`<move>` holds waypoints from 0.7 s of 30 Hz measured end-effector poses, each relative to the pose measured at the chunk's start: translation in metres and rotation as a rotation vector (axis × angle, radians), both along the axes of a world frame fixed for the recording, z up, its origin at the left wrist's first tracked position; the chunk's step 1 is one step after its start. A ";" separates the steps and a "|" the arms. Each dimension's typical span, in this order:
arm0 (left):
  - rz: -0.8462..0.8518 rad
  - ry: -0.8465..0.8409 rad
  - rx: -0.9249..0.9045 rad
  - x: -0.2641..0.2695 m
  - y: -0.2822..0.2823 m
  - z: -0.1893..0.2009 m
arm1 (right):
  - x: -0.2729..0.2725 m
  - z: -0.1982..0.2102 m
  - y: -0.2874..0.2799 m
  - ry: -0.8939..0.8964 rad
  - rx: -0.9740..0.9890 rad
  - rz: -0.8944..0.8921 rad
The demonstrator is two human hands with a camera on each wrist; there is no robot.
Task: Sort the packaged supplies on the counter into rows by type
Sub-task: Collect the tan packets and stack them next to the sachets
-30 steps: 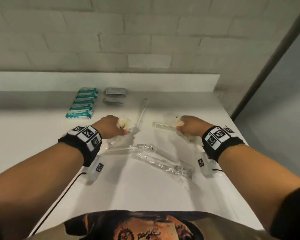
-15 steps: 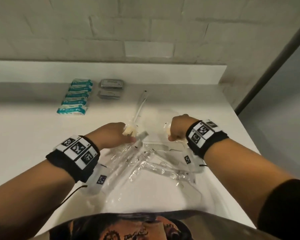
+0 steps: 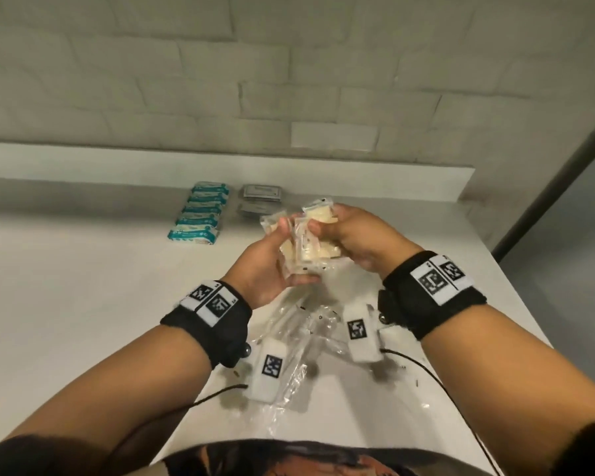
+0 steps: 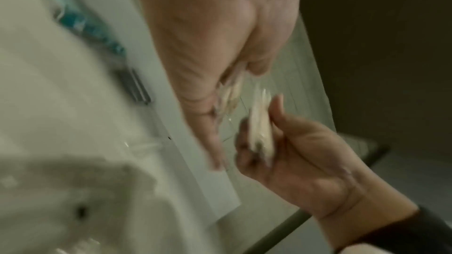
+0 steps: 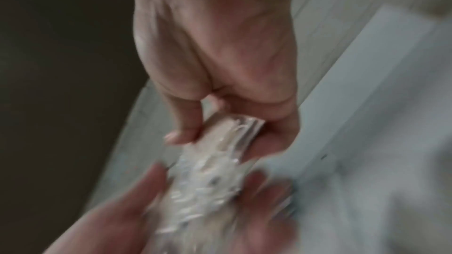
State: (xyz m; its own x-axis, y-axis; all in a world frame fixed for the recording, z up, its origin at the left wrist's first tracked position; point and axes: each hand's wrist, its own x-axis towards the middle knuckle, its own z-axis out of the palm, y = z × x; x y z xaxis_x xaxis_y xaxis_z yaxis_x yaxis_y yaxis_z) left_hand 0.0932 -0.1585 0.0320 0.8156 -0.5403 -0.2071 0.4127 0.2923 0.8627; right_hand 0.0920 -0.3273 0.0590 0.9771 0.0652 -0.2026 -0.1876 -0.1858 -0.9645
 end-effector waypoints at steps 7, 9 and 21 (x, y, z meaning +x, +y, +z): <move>0.091 -0.047 -0.067 -0.012 0.013 0.011 | -0.021 0.008 0.038 -0.218 -0.329 -0.111; 0.131 -0.058 -0.072 -0.013 0.020 0.014 | -0.035 0.010 0.038 -0.187 -0.144 -0.109; 0.193 0.109 -0.097 -0.021 0.052 0.012 | -0.050 0.009 0.055 -0.434 0.134 -0.323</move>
State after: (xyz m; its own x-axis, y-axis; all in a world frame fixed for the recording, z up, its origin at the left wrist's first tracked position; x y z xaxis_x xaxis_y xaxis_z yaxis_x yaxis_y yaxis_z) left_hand 0.0721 -0.1070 0.0442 0.8812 -0.3986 -0.2541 0.4303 0.4538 0.7803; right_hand 0.0419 -0.2722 0.0679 0.9436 -0.2537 0.2128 0.2056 -0.0548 -0.9771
